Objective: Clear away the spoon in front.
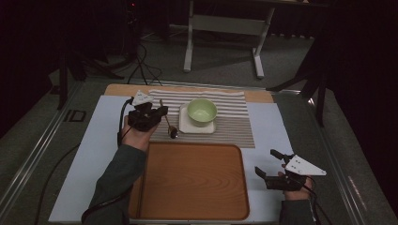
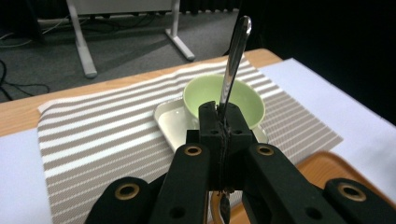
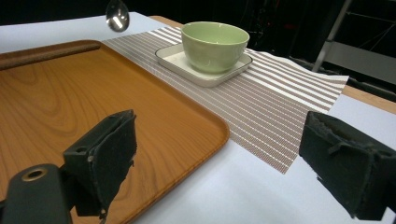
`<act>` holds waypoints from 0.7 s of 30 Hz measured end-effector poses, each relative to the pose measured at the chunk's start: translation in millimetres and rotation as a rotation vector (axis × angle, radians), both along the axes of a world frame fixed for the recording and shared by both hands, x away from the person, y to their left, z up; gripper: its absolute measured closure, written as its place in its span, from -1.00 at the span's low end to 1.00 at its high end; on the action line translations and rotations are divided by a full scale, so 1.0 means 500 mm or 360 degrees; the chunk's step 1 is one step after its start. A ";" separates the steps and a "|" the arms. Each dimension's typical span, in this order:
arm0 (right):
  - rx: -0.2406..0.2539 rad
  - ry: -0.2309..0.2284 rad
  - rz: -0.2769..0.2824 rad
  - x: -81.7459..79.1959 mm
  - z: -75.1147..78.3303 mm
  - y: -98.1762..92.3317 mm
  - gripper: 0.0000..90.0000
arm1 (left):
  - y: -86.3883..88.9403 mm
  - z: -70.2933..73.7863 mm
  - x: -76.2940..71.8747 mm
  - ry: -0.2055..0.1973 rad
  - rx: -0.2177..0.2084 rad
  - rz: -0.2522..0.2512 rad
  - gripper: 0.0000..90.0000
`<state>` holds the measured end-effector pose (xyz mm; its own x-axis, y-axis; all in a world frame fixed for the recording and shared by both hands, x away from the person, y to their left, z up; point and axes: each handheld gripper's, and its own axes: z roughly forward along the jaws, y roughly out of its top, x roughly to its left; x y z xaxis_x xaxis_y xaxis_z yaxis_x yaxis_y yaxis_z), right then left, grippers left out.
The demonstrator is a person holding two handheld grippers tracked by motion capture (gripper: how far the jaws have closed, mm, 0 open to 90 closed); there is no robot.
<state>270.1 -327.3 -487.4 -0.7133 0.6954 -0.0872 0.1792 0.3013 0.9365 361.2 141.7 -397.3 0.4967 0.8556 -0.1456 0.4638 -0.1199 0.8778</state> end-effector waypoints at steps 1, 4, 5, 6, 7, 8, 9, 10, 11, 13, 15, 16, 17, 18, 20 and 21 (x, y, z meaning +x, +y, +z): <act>0.0000 0.0000 0.0000 0.000 0.000 0.000 -0.76 | 0.000 -0.003 -0.004 0.0008 0.0000 -0.0001 1.00; -0.0001 0.0001 0.0000 0.000 0.000 0.000 -0.76 | -0.002 -0.012 -0.017 0.0017 0.0023 0.0001 1.00; -0.0002 0.0001 0.0001 0.000 0.000 0.000 -0.76 | -0.002 -0.016 -0.021 0.0025 0.0021 -0.0004 1.00; -0.0002 0.0001 0.0001 0.000 0.000 0.000 -0.76 | -0.001 -0.019 -0.025 0.0031 0.0023 -0.0003 1.00; -0.0001 0.0001 0.0002 0.000 0.000 0.000 -0.76 | 0.000 -0.023 -0.029 0.0032 0.0027 -0.0001 1.00; -0.0001 0.0001 0.0002 0.000 0.000 0.000 -0.76 | 0.002 -0.026 -0.033 0.0036 0.0032 -0.0002 1.00; -0.0001 0.0001 0.0002 0.000 0.000 0.000 -0.76 | 0.005 -0.030 -0.036 0.0044 0.0036 0.0004 1.00; -0.0001 0.0001 0.0002 0.000 0.000 0.000 -0.76 | 0.008 -0.034 -0.039 0.0053 0.0042 0.0009 1.00; -0.0001 0.0002 0.0002 0.000 0.000 0.000 -0.76 | 0.012 -0.038 -0.042 0.0061 0.0035 0.0015 1.00; -0.0002 0.0002 0.0002 0.000 0.000 0.000 -0.76 | 0.021 -0.045 -0.050 0.0077 0.0037 0.0026 1.00; -0.0001 0.0003 0.0002 0.000 0.000 0.000 -0.76 | 0.025 -0.048 -0.054 0.0084 0.0030 0.0032 1.00; -0.0001 0.0003 0.0001 0.000 0.000 0.000 -0.76 | 0.032 -0.051 -0.061 0.0094 0.0030 0.0045 1.00; -0.0002 0.0006 0.0003 0.001 -0.001 0.000 -0.76 | 0.036 -0.052 -0.065 0.0099 0.0032 0.0052 1.00; -0.0002 0.0006 0.0003 0.001 -0.001 0.000 -0.76 | 0.039 -0.053 -0.070 0.0099 0.0031 0.0059 1.00; -0.0001 0.0005 0.0002 0.001 0.000 0.000 -0.76 | 0.044 -0.053 -0.083 0.0093 0.0041 0.0058 1.00; -0.0001 0.0006 0.0002 0.001 -0.001 0.000 -0.76 | 0.046 -0.054 -0.091 0.0097 0.0044 0.0059 1.00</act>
